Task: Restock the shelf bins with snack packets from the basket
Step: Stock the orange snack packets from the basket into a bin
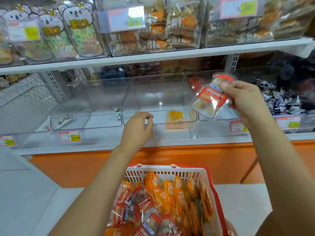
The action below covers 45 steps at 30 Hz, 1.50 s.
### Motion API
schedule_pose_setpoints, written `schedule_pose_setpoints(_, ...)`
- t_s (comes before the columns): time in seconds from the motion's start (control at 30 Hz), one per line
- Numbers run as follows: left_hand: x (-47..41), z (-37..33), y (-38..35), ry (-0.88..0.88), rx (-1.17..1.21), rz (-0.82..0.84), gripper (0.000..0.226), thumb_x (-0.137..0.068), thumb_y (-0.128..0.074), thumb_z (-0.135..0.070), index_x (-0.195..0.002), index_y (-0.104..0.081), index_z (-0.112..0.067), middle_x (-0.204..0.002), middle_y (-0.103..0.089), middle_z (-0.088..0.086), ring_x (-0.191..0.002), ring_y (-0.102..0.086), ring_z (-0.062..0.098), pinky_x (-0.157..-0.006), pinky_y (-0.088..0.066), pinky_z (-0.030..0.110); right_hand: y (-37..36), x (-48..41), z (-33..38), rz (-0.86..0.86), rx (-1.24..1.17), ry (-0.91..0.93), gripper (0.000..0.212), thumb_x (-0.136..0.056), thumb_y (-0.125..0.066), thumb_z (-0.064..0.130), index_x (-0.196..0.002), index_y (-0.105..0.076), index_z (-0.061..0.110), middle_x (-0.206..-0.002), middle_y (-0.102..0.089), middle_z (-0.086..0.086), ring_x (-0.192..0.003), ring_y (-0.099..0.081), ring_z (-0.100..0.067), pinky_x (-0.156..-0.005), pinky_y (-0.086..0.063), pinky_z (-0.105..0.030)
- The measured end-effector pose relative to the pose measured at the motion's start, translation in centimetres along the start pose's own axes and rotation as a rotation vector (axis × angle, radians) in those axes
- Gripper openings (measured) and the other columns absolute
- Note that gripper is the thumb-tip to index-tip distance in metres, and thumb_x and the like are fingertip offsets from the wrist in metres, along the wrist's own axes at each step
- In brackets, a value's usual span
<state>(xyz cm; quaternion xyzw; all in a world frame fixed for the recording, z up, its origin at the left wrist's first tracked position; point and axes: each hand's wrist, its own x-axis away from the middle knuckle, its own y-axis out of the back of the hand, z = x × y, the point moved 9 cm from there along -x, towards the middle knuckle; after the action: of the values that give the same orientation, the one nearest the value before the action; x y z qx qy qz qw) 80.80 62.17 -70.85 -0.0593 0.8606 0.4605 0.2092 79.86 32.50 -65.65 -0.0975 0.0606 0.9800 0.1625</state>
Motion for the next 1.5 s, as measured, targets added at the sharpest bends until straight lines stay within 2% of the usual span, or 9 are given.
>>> schedule_pose_setpoints(0.17, -0.8, 0.8, -3.4, -0.001, -0.149, 0.088, 0.044, -0.101, -0.034, -0.032, -0.086, -0.072, -0.014, -0.077, -0.071, 0.003, -0.075, -0.065, 0.023, -0.073, -0.048, 0.033, 2.4, -5.2, -1.8, -0.17, 0.183, -0.008, 0.018, -0.085, -0.07, 0.022, -0.085, -0.062, 0.006, -0.081, -0.06, -0.007, -0.075, -0.056, -0.018, -0.07, -0.051, -0.037)
schedule_pose_setpoints(0.4, -0.8, 1.0, -3.3, -0.069, -0.23, -0.042, 0.064, -0.094, -0.019, -0.046, -0.068, -0.069, -0.017, -0.06, -0.067, 0.001, -0.055, -0.06, 0.024, -0.068, -0.046, 0.032, -2.1, -11.7, -7.8, 0.069, 0.549, -0.16, 0.015, -0.081, -0.074, 0.013, -0.073, -0.062, 0.01, -0.086, -0.061, -0.01, -0.083, -0.056, -0.023, -0.091, -0.052, -0.045)
schedule_pose_setpoints(0.47, -0.8, 1.1, -3.3, -0.1, -0.242, -0.076, 0.059, -0.095, -0.024, -0.042, -0.063, -0.066, -0.016, -0.054, -0.063, 0.0, -0.049, -0.057, 0.024, -0.067, -0.047, 0.033, -3.1, -12.6, -8.2, 0.101, 0.572, -0.161, 0.018, -0.082, -0.074, 0.014, -0.092, -0.066, 0.001, -0.091, -0.059, -0.011, -0.087, -0.056, -0.026, -0.094, -0.05, -0.049)
schedule_pose_setpoints(0.73, -0.8, 1.9, -4.1, -0.1, -0.224, -0.096, 0.053, -0.096, -0.03, -0.04, -0.063, -0.064, -0.017, -0.053, -0.06, -0.003, -0.047, -0.054, 0.018, -0.073, -0.045, 0.029, -4.9, -14.6, -8.9, 0.107, 0.769, -0.15, 0.033, -0.084, -0.071, 0.019, -0.112, -0.065, 0.001, -0.113, -0.066, -0.016, -0.106, -0.062, -0.03, -0.096, -0.048, -0.038)
schedule_pose_setpoints(0.93, -0.6, 1.7, -3.7, -0.097, -0.105, -0.086, 0.055, -0.094, -0.028, -0.045, -0.065, -0.065, -0.016, -0.054, -0.061, -0.002, -0.051, -0.055, 0.017, -0.077, -0.034, 0.023, -5.2, -13.4, -9.7, 0.046, 0.586, -0.248, 0.061, -0.082, -0.074, 0.019, -0.132, -0.044, 0.001, -0.132, -0.052, -0.017, -0.121, -0.052, -0.031, -0.097, -0.042, -0.034)
schedule_pose_setpoints(1.13, -0.4, 1.3, -3.4, -0.096, 0.045, 0.037, 0.043, -0.094, -0.037, -0.041, -0.085, -0.071, -0.015, -0.077, -0.07, -0.003, -0.075, -0.061, 0.016, -0.09, -0.038, 0.033, -4.7, -9.9, -6.7, -0.035, 0.453, -0.086, 0.023, -0.089, -0.064, 0.023, -0.099, -0.06, 0.002, -0.106, -0.065, -0.016, -0.096, -0.062, -0.03, -0.073, -0.045, -0.029)
schedule_pose_setpoints(1.23, 0.9, 1.3, -2.1, -0.098, 0.161, -0.005, 0.027, -0.099, -0.045, -0.025, -0.102, -0.07, -0.015, -0.098, -0.064, -0.011, -0.094, -0.056, 0.008, -0.089, -0.04, 0.024, -5.6, -5.7, -3.4, -0.02, 0.522, 0.113, 0.038, -0.093, -0.057, 0.029, -0.082, -0.061, -0.007, -0.082, -0.064, -0.02, -0.077, -0.057, -0.029, -0.062, -0.036, -0.029)
schedule_pose_setpoints(1.33, 3.7, 1.9, 0.0, -0.069, 0.265, -0.136, 0.025, -0.099, -0.045, -0.022, -0.109, -0.067, -0.014, -0.107, -0.059, -0.01, -0.103, -0.052, -0.001, -0.09, -0.038, 0.007, -8.5, -1.3, -1.5, 0.126, 0.633, 0.298, 0.041, -0.094, -0.056, 0.032, -0.072, -0.06, -0.003, -0.069, -0.06, -0.015, -0.067, -0.053, -0.023, -0.058, -0.035, -0.028)
schedule_pose_setpoints(1.5, 8.9, 6.3, 0.0, 0.048, 0.196, -0.037, 0.021, -0.097, -0.048, -0.022, -0.097, -0.067, -0.013, -0.093, -0.066, -0.003, -0.086, -0.06, 0.008, -0.075, -0.048, 0.023, -15.4, 5.7, -3.3, 0.498, 0.722, 0.433, 0.045, -0.092, -0.058, 0.036, -0.055, -0.037, 0.024, -0.052, -0.04, 0.008, -0.054, -0.04, -0.009, -0.055, -0.032, -0.032)
